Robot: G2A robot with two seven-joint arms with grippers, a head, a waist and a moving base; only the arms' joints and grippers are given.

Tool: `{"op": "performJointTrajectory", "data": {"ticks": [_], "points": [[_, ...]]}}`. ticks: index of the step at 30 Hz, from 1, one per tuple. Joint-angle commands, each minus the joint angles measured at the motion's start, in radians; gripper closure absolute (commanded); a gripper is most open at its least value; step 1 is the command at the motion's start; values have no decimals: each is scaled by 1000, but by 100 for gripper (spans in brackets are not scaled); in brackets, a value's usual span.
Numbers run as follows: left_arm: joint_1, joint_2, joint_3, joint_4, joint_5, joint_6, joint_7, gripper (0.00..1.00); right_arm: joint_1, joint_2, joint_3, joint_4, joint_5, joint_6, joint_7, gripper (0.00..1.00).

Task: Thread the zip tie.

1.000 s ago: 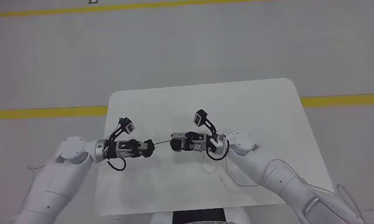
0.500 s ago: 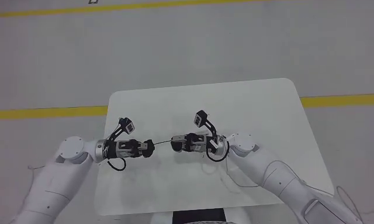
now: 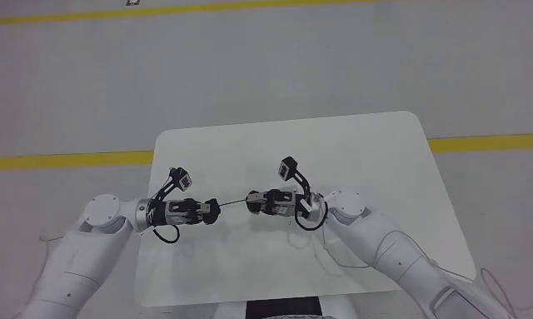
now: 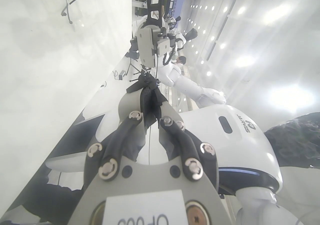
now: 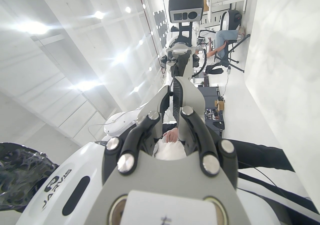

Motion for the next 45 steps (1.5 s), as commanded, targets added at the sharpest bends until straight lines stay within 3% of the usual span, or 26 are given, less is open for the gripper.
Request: {"op": "performJointTrajectory", "data": {"ticks": [1, 10, 11, 12, 19, 32, 35, 39, 45], "points": [[0, 0, 0, 0, 0, 0, 0, 100, -2, 0, 4, -1, -6, 0, 0, 100], [0, 0, 0, 0, 0, 0, 0, 100, -12, -3, 24, -3, -21, 1, 4, 100], [0, 0, 0, 0, 0, 0, 0, 37, -15, -4, 28, -1, -16, -1, 2, 100], [0, 0, 0, 0, 0, 0, 0, 0, -18, -4, 33, 5, -11, -3, -4, 100], [0, 0, 0, 0, 0, 0, 0, 0, -33, -3, 60, 12, -26, -41, -26, 100], [1, -1, 4, -5, 6, 0, 14, 0, -35, -4, 60, 10, -24, -39, -30, 100], [0, -1, 10, -1, 6, -27, -12, 0, -53, -5, 64, -10, -2, -28, -27, 100], [-4, -9, 39, 17, -56, -78, -28, 0, -64, -12, 62, -8, 44, -29, 11, 100], [-36, -22, 102, 54, -107, -86, -28, 0, -60, -31, 34, 8, 70, -38, 28, 100]]}}
